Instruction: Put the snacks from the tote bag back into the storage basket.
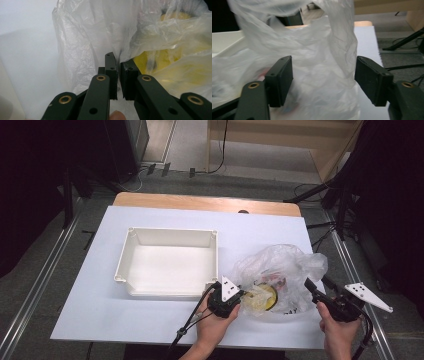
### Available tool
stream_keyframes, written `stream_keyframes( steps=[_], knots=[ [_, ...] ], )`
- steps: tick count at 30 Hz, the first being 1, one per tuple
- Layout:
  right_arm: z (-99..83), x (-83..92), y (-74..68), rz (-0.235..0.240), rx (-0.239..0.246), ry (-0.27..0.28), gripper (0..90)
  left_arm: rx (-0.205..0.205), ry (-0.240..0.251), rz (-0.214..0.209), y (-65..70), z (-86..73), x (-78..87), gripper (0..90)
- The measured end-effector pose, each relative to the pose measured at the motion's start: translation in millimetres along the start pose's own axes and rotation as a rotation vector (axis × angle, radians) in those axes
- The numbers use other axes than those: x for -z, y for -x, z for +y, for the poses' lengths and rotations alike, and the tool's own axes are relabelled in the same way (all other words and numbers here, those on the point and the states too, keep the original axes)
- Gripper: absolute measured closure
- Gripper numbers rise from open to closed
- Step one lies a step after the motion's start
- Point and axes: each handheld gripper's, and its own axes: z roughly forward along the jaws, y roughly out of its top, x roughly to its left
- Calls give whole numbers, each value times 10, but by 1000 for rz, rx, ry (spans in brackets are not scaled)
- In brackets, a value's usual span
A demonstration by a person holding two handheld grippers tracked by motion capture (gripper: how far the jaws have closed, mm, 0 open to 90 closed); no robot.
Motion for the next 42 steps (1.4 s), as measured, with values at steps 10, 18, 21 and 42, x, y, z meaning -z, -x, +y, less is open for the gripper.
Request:
stream_keyframes(
  steps=[10, 18, 21, 42],
  knots=[
    [-100, -213, -499, 157, 64, -70, 428, 9, 12, -15, -12, -7, 15, 825],
    [-132, -513, -727, 75, 83, -98, 486, 7, 18, -19, -10, -10, 18, 824],
    [-129, -526, -728, 52, 90, -89, 586, 9, 21, -20, -11, -11, 16, 825],
    [-477, -173, -396, -32, 99, -277, 900, 16, 22, -16, -16, -14, 26, 832]
  ],
)
